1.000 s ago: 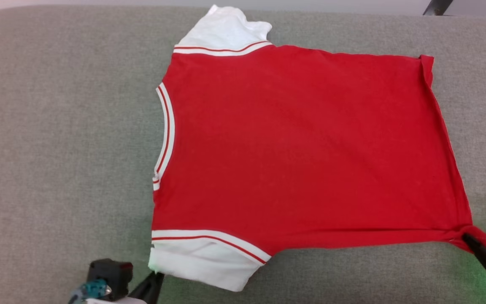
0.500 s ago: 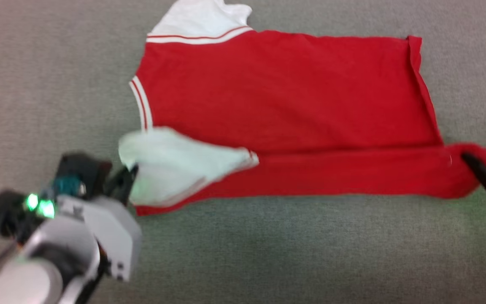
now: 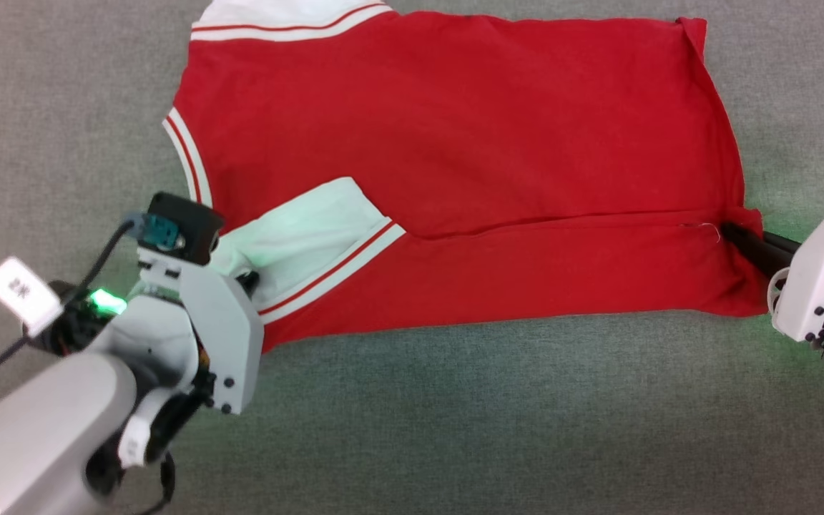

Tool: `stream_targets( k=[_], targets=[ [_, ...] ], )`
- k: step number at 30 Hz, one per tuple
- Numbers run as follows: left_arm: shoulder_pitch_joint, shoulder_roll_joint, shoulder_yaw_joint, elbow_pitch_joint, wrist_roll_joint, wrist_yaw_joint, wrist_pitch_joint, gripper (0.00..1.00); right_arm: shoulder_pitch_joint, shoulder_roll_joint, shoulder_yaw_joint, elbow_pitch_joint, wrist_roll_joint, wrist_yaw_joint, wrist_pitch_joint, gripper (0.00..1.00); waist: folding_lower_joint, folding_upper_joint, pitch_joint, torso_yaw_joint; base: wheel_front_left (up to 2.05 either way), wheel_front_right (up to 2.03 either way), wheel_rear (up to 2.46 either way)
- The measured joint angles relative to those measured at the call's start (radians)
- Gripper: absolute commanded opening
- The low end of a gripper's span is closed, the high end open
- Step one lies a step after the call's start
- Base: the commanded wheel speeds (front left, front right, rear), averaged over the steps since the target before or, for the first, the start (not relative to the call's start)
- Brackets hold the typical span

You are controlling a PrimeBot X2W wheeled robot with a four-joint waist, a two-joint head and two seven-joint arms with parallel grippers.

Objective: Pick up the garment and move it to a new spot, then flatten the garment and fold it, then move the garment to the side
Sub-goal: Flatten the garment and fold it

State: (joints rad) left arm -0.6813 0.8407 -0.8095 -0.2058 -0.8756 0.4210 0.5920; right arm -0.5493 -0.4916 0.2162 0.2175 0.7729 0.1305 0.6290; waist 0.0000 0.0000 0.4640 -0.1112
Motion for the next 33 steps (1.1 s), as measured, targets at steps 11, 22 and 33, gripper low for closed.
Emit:
stream_targets(
  k=[11, 22, 33],
  targets=[
    [-0.079, -0.043, 0.007, 0.105, -0.1, 0.002, 0.166, 0.0, -0.087, -0.004, 0.088, 0.085, 0.033, 0.0, 0.009, 0.0, 0.0, 0.0, 0.013, -0.003, 0.0, 0.0, 0.0],
    [-0.097, 0.038, 0.019, 0.039, -0.036, 0.06, 0.168, 1.0, -0.14, 0.001, 0.145, 0.194, 0.048, 0.0, 0.015, 0.0, 0.0, 0.0, -0.023, 0.008, 0.0, 0.0, 0.0],
    [-0.038, 0.024, 0.04, -0.005, -0.023, 0.081, 0.046, 1.0, -0.185, 0.03, 0.163, 0.328, 0.039, 0.001, -0.011, 1.0, 0.0, 0.0, -0.065, 0.04, 0.0, 0.0, 0.0]
  ],
)
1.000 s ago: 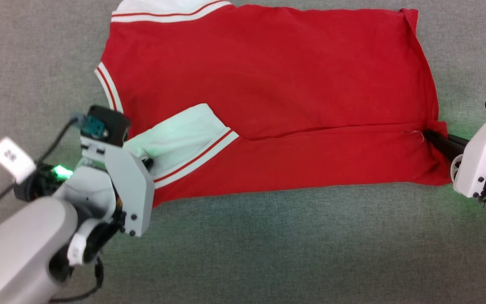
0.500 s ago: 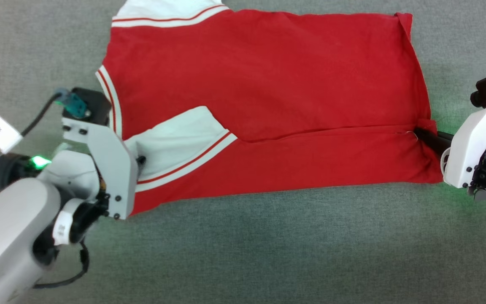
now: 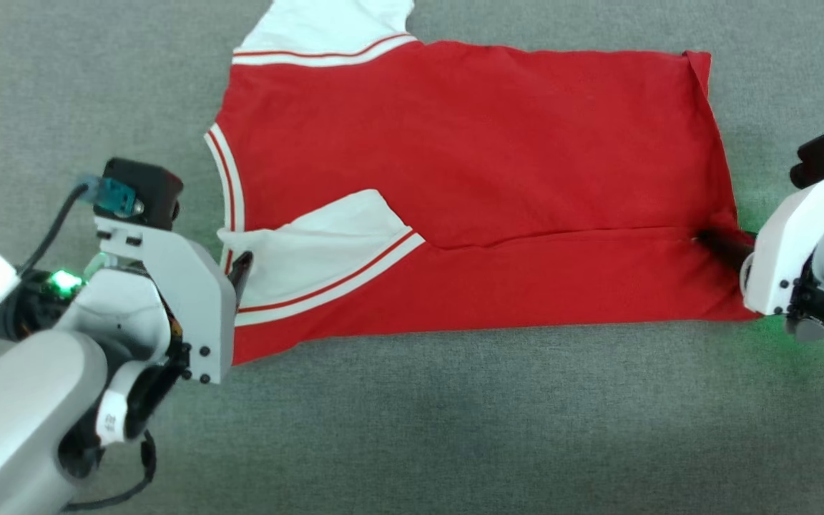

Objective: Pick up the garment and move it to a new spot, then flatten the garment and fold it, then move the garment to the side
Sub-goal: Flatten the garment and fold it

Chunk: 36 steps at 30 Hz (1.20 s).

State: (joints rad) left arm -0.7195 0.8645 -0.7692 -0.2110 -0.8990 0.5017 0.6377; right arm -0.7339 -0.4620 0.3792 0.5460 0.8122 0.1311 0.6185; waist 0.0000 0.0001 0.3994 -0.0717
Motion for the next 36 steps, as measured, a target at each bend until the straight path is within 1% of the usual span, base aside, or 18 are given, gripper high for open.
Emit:
stream_targets(
  k=[3, 6, 9, 12, 17, 22, 26, 28, 30, 33, 36],
  targets=[
    [0.038, -0.012, 0.01, 0.014, -0.007, 0.002, -0.054, 1.0, -0.003, 0.012, 0.014, -0.001, 0.005, 0.0, -0.017, 1.0, 0.0001, -0.0001, -0.018, 0.005, 0.0, 0.0, 0.0],
    [0.073, -0.02, 0.025, 0.025, -0.008, 0.0, -0.121, 1.0, 0.018, 0.002, 0.016, -0.013, 0.008, 0.0, -0.054, 1.0, 0.0, -0.0001, -0.04, 0.009, 0.0, 0.0, 0.0],
    [0.114, -0.027, 0.038, 0.035, -0.012, -0.006, -0.188, 1.0, 0.051, -0.015, 0.009, -0.038, 0.015, 0.0, -0.115, 1.0, 0.0, 0.0, -0.064, 0.01, 0.0, 0.0, 0.0],
    [0.153, -0.035, 0.049, 0.049, -0.016, -0.015, -0.248, 1.0, 0.081, -0.054, 0.006, -0.092, -0.014, 0.0, -0.215, 1.0, 0.0001, 0.0, -0.087, 0.01, 0.0, 0.0, 0.0],
    [0.195, -0.039, 0.062, 0.067, -0.023, -0.028, -0.312, 1.0, 0.164, -0.104, -0.012, -0.178, -0.076, 0.0, -0.435, 1.0, 0.0001, 0.0, -0.121, 0.007, 0.0, 0.0, 0.0],
    [0.22, -0.03, 0.08, 0.073, -0.033, -0.029, -0.341, 1.0, 0.265, -0.105, -0.036, -0.239, -0.145, 0.0, -0.629, 1.0, 0.0, 0.0, -0.136, -0.012, 0.0, 0.0, 0.0],
    [0.235, -0.022, 0.088, 0.067, -0.035, -0.026, -0.354, 1.0, 0.331, -0.085, -0.063, -0.263, -0.216, 0.0, -0.739, 1.0, 0.0, 0.0, -0.139, -0.031, 0.0, 0.0, 0.0],
    [0.25, -0.022, 0.092, 0.057, -0.05, -0.026, -0.358, 1.0, 0.369, -0.06, -0.081, -0.266, -0.23, 0.0, -0.764, 1.0, 0.0, -0.0001, -0.139, -0.039, 0.0, 0.0, 0.0],
    [0.273, -0.014, 0.086, 0.046, -0.05, -0.025, -0.361, 1.0, 0.403, -0.038, -0.097, -0.268, -0.238, 0.0, -0.765, 1.0, 0.0, 0.0, -0.139, -0.047, 0.0, 0.0, 0.0],
    [0.302, -0.002, 0.085, 0.035, -0.058, -0.017, -0.358, 1.0, 0.449, -0.002, -0.117, -0.268, -0.219, 0.0, -0.718, 1.0, 0.0, 0.0, -0.139, -0.056, 0.0, 0.0, 0.0],
    [0.316, 0.004, 0.08, 0.031, -0.077, -0.016, -0.335, 1.0, 0.464, 0.002, -0.134, -0.281, -0.202, 0.0, -0.638, 1.0, 0.0, -0.0001, -0.142, -0.06, 0.0, 0.0, 0.0]
  ],
)
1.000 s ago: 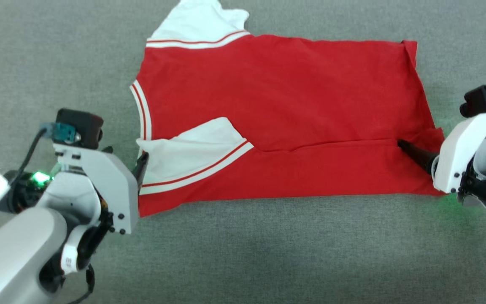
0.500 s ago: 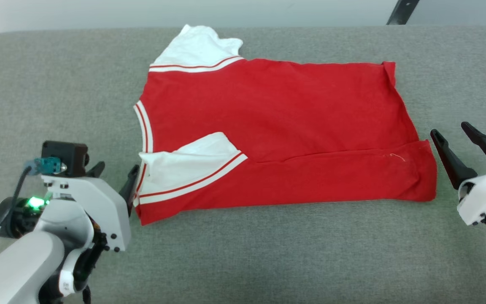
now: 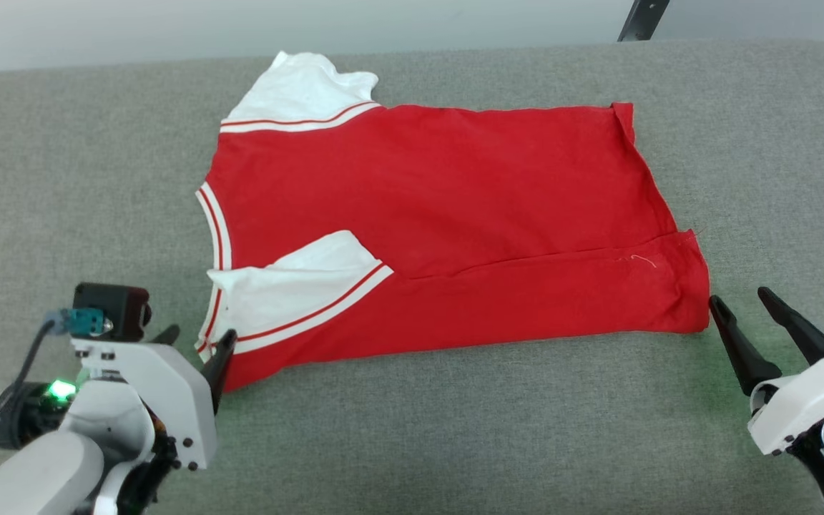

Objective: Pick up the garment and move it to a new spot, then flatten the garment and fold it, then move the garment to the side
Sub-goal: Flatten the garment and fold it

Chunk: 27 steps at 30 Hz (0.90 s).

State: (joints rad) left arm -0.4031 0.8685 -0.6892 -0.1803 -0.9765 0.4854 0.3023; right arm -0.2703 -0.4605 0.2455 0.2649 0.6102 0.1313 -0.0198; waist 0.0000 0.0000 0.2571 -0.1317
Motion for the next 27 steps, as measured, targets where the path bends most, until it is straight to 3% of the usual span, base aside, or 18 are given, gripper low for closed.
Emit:
stream_targets(
  k=[8, 18, 19, 20, 21, 22, 23, 27],
  targets=[
    [-0.094, -0.007, -0.054, 0.063, -0.04, -0.058, 0.18, 1.0, -0.015, -0.003, -0.023, -0.084, 0.033, 0.0, 0.244, 1.0, 0.0, 0.0001, 0.009, 0.004, 0.0, 0.0, 0.0],
    [-0.313, -0.114, -0.123, 0.313, -0.072, -0.153, 0.417, 1.0, -0.091, 0.012, -0.034, -0.148, 0.056, 0.0, 0.457, 1.0, 0.0, 0.0, 0.048, 0.011, 0.0, 0.0, 0.0],
    [-0.33, -0.125, -0.124, 0.336, -0.082, -0.161, 0.435, 0.8, -0.103, 0.013, -0.033, -0.146, 0.055, 0.0, 0.481, 1.0, 0.0, 0.0, 0.053, 0.01, 0.0, 0.0, 0.0],
    [-0.347, -0.137, -0.125, 0.357, -0.088, -0.168, 0.453, 0.51, -0.117, 0.015, -0.032, -0.143, 0.052, 0.0, 0.509, 1.0, 0.0, 0.0, 0.057, 0.009, 0.0, 0.0, 0.0],
    [-0.365, -0.148, -0.126, 0.378, -0.092, -0.174, 0.466, 0.4, -0.131, 0.019, -0.033, -0.137, 0.052, 0.0, 0.539, 1.0, 0.0, 0.0, 0.061, 0.008, 0.0, 0.0, 0.0],
    [-0.381, -0.158, -0.126, 0.4, -0.099, -0.178, 0.482, 0.16, -0.143, 0.023, -0.035, -0.128, 0.054, 0.0, 0.569, 1.0, 0.0, 0.0, 0.066, 0.008, 0.0, 0.0, 0.0],
    [-0.396, -0.167, -0.127, 0.417, -0.104, -0.186, 0.494, 0.0, -0.157, 0.022, -0.034, -0.123, 0.049, 0.0, 0.597, 1.0, 0.0001, 0.0, 0.071, 0.007, 0.0, 0.0, 0.0],
    [-0.45, -0.202, -0.134, 0.477, -0.112, -0.203, 0.532, 0.0, -0.226, 0.031, -0.048, -0.087, 0.032, 0.0, 0.702, 1.0, 0.0001, 0.0, 0.093, 0.007, 0.0, 0.0, 0.0]
  ],
)
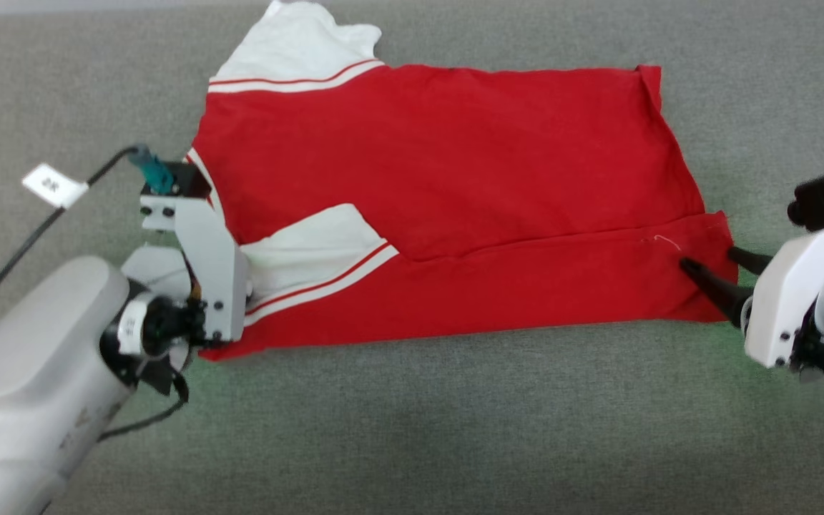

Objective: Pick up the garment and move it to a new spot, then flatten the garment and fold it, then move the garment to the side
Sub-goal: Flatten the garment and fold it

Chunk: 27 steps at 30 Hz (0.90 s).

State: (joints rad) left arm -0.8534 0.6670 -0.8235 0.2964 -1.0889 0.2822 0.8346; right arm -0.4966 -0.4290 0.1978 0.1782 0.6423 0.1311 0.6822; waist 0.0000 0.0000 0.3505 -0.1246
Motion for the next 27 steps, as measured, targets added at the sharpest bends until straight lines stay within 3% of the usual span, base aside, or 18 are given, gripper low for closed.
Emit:
stream_targets(
  k=[12, 20, 21, 23, 27],
  targets=[
    [-0.088, -0.065, -0.004, 0.081, 0.002, -0.032, 0.009, 0.0, -0.151, 0.05, -0.053, 0.154, 0.008, 0.0, 0.258, 1.0, 0.0, 0.0, 0.059, 0.026, 0.0, 0.0, 0.0],
    [-0.107, -0.086, -0.004, 0.1, 0.002, -0.046, -0.001, 0.0, -0.216, 0.058, -0.052, 0.235, -0.001, 0.0, 0.348, 1.0, -0.0001, 0.0, 0.075, 0.046, 0.0, 0.0, 0.0],
    [-0.109, -0.089, -0.003, 0.103, 0.002, -0.046, -0.002, 0.0, -0.22, 0.059, -0.053, 0.242, -0.001, 0.0, 0.348, 0.54, 0.0, 0.0, 0.076, 0.048, 0.0, 0.0, 0.0],
    [-0.109, -0.093, -0.003, 0.108, 0.002, -0.046, -0.005, 0.0, -0.225, 0.059, -0.045, 0.247, -0.001, -0.001, 0.342, 0.0, 0.0, 0.0, 0.077, 0.051, 0.0, 0.0, 0.0],
    [-0.109, -0.099, 0.0, 0.113, -0.006, -0.048, -0.007, 0.0, -0.23, 0.063, -0.036, 0.247, 0.01, -0.001, 0.323, 0.0, -0.0001, 0.0, 0.073, 0.055, 0.0, 0.0, 0.0]
  ],
)
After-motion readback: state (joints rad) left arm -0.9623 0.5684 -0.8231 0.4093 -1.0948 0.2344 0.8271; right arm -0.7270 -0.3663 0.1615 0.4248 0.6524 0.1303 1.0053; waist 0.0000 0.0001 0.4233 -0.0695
